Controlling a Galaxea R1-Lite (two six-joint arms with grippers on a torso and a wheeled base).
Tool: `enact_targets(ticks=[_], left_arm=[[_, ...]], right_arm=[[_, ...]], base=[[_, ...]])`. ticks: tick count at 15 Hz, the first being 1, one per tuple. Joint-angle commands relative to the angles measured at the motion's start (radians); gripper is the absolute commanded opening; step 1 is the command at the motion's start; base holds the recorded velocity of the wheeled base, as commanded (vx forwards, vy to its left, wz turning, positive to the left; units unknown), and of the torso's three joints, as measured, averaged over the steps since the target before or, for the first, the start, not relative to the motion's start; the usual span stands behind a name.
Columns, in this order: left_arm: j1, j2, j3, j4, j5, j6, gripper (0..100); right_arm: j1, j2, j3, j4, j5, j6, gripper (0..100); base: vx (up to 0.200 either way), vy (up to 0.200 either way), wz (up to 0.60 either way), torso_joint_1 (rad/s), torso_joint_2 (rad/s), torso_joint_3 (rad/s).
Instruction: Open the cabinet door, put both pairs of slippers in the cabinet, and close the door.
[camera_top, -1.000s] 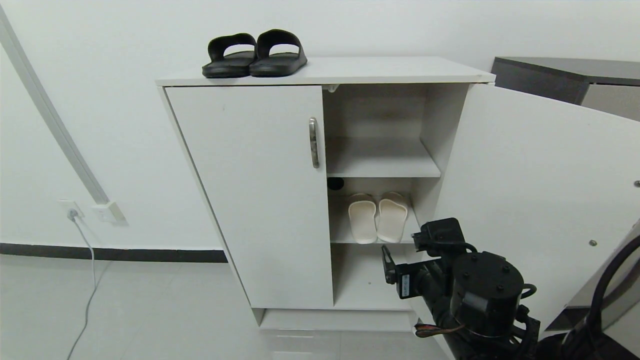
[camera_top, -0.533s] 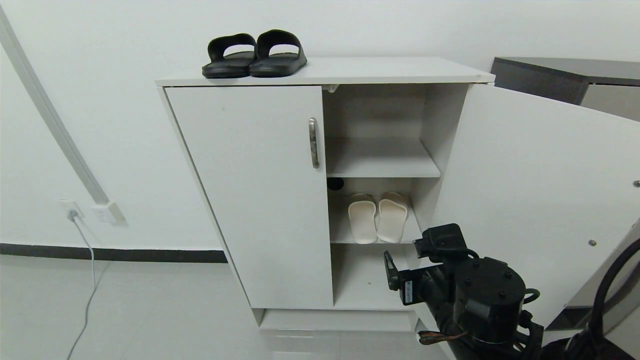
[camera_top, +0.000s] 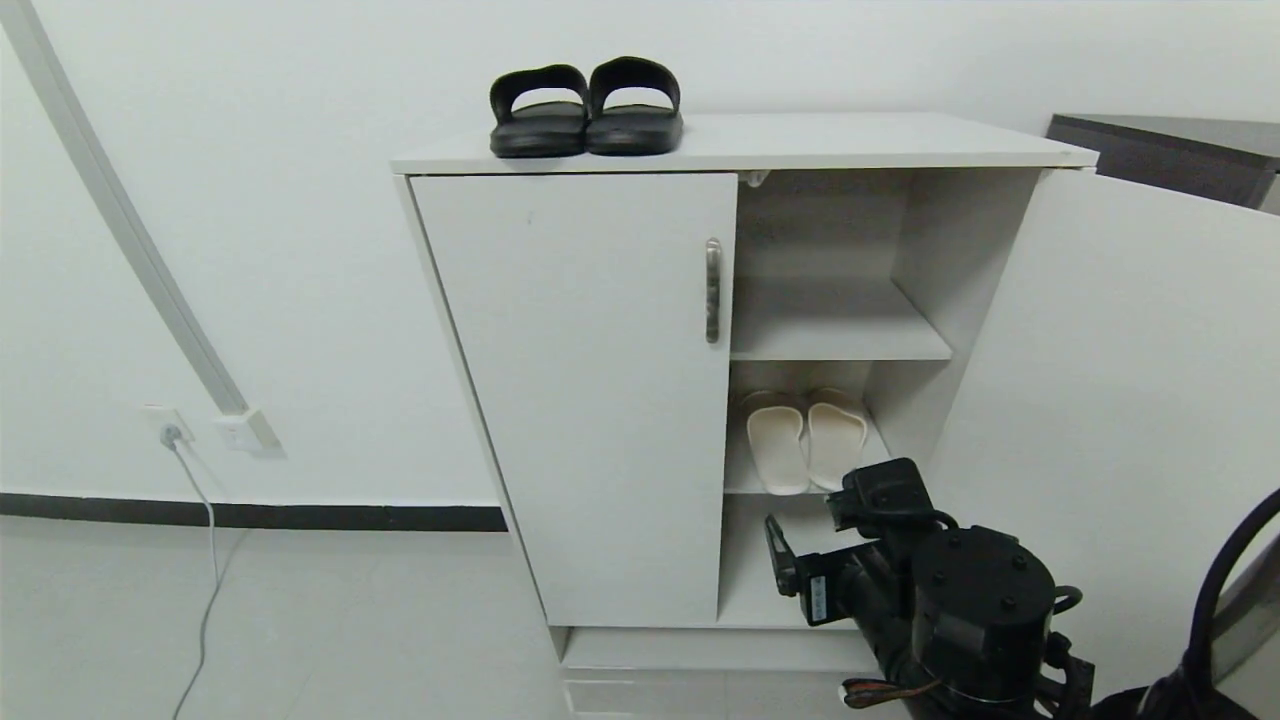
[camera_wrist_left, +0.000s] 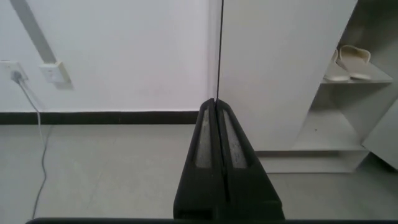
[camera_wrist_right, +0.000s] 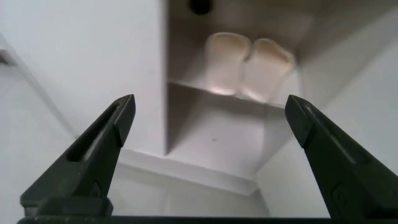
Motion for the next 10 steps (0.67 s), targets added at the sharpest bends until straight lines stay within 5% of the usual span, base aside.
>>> enact_targets(ticks=[1, 10], left_arm=[[0.0, 0.001, 0.0, 0.0, 0.001, -0.002, 0], [0.0, 0.001, 0.0, 0.0, 0.001, -0.003, 0]], right_arm=[[-0.002, 0.005, 0.004, 0.001, 0.003, 0.0, 100], [-0.002, 0.007, 0.016, -0.001, 0.017, -0.003, 100]], base=[[0.0, 0.2, 0.0, -0.002, 0.0, 0.007], [0.0, 0.2, 0.0, 0.003, 0.0, 0.003]])
